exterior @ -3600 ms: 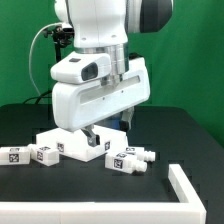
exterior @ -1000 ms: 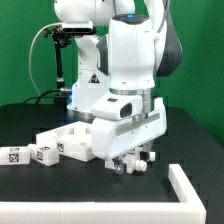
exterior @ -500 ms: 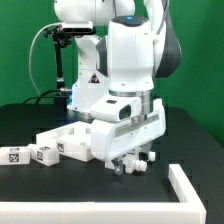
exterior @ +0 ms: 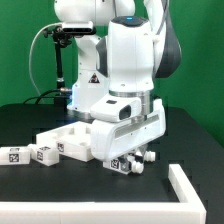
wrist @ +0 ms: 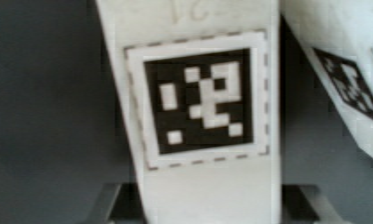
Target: Assemble one leg
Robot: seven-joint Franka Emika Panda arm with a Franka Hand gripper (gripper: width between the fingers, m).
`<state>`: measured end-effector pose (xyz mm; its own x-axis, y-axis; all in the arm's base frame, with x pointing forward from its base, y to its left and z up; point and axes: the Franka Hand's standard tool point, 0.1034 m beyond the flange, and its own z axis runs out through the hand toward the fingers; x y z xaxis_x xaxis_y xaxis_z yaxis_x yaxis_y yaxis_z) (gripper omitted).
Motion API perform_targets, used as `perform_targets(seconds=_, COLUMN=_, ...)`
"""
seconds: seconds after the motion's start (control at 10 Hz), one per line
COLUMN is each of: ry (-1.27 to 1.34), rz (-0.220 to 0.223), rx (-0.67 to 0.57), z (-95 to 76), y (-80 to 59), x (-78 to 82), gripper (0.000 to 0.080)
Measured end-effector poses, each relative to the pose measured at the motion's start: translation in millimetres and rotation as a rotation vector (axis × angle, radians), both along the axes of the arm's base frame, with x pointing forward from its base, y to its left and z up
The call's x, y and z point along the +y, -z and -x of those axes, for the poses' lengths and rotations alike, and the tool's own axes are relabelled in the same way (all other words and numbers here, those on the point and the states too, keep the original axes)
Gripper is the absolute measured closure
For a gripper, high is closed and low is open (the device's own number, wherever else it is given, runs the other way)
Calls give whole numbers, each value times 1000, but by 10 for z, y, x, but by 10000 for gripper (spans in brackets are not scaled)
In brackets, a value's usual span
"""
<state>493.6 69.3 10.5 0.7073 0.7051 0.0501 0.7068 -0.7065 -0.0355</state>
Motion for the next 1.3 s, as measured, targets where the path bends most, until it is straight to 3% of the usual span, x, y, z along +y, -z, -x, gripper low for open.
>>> perform_targets(seconds=0.2, ry=-1, rz=0, rx=0, z=-18, y=-12, x=-1, gripper=517)
perform_targets(seconds=0.4, ry=-18, rz=7, rx=3, z=-217, y=-280, x=34, gripper=517)
perform_targets(seconds=0.5, ry=-23, rz=14, rx=-6, z=-230, y=-472, x=155, gripper=517)
perform_targets(seconds=0.7, ry=8, rz=17, rx=-32, z=-47, y=-756, x=411, gripper=517)
perform_targets(seconds=0.8, ry=51, rz=18, rx=-30, z=87, y=-804, x=503, gripper=515)
perform_targets(seconds=0.9, ry=48, rz=19, rx=-26, z=115, y=-789, x=505, gripper=515)
perform_targets(seconds=1.3, ry=54, rz=18, rx=-27, z=115, y=-773, x=500, gripper=515)
